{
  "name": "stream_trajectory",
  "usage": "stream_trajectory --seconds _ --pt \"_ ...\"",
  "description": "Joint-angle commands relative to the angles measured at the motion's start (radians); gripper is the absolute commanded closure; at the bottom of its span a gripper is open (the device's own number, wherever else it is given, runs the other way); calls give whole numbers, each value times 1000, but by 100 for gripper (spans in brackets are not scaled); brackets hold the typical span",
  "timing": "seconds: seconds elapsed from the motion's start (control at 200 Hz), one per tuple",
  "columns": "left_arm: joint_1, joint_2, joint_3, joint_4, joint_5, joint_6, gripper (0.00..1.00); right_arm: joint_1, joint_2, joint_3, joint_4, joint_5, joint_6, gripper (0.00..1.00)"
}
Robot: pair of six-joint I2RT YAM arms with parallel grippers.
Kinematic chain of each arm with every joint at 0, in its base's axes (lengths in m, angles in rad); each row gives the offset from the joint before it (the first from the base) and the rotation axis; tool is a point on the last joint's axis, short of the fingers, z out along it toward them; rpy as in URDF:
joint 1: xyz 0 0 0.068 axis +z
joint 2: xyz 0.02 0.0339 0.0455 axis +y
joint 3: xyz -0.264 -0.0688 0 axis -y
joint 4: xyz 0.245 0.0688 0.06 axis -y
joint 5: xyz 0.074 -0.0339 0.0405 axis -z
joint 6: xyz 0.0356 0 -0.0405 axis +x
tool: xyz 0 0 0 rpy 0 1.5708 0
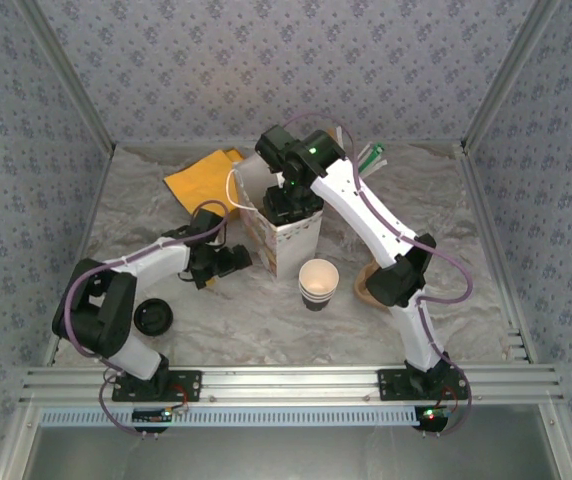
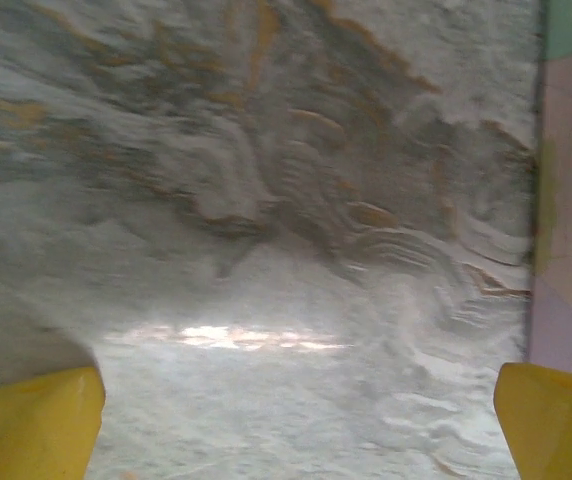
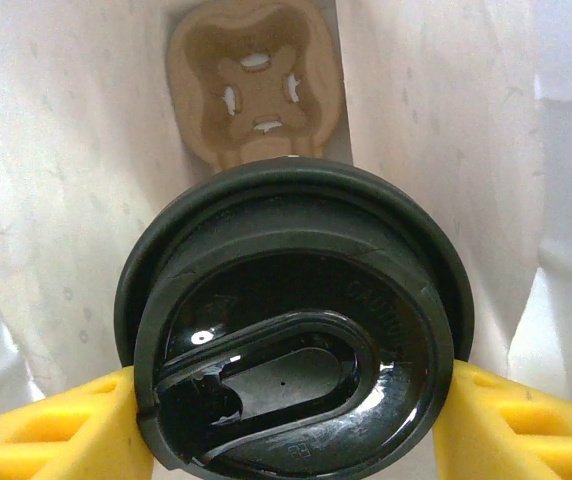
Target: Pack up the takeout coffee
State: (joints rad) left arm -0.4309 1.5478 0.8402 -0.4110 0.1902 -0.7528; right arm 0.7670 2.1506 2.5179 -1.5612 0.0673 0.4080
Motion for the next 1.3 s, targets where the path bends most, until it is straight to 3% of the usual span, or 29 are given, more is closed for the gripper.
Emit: stream_trajectory --seconds 0.0,0.61,1.064,1.294 --pt "-35 17 52 41 10 -2 0 -10 -31 -34 -40 10 -20 35" --pt "-191 181 217 84 14 -54 0 -58 -115 -167 -47 27 -35 34" --pt "-156 111 221 12 -32 -36 0 -105 -109 -198 -48 3 -9 34" --pt "-178 59 160 4 2 -5 0 -120 -113 -219 -43 -12 7 34"
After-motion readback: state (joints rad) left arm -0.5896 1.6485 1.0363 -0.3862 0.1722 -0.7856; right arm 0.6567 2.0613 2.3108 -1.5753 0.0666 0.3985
